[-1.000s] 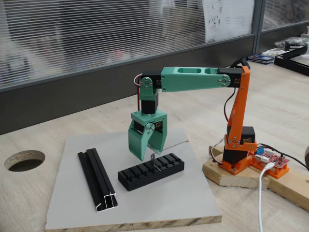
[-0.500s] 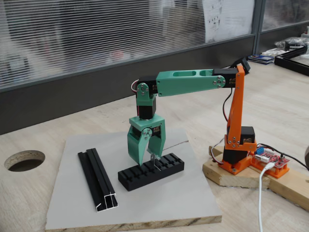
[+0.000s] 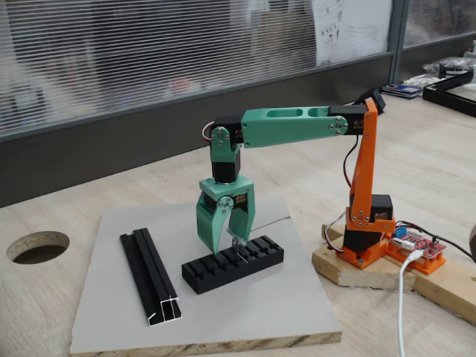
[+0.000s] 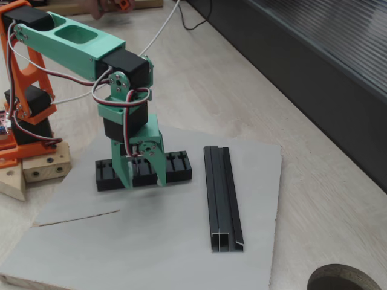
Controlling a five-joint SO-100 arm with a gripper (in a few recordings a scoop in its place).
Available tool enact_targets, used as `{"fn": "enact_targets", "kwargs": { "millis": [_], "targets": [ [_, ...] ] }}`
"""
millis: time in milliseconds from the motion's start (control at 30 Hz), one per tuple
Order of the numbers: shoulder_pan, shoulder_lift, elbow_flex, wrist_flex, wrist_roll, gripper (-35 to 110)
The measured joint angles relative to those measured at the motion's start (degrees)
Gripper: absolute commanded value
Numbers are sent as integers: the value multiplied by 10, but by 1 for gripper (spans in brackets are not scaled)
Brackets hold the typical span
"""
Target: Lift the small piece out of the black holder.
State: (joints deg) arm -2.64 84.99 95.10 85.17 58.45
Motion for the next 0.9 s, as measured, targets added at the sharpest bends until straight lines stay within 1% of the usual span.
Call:
{"fn": "enact_targets", "kwargs": {
  "millis": [267, 500, 900],
  "targets": [
    [0, 0, 0, 0, 0, 43],
    [-46, 0, 0, 0, 0, 43],
    [-47, 0, 0, 0, 0, 43]
  ]
}}
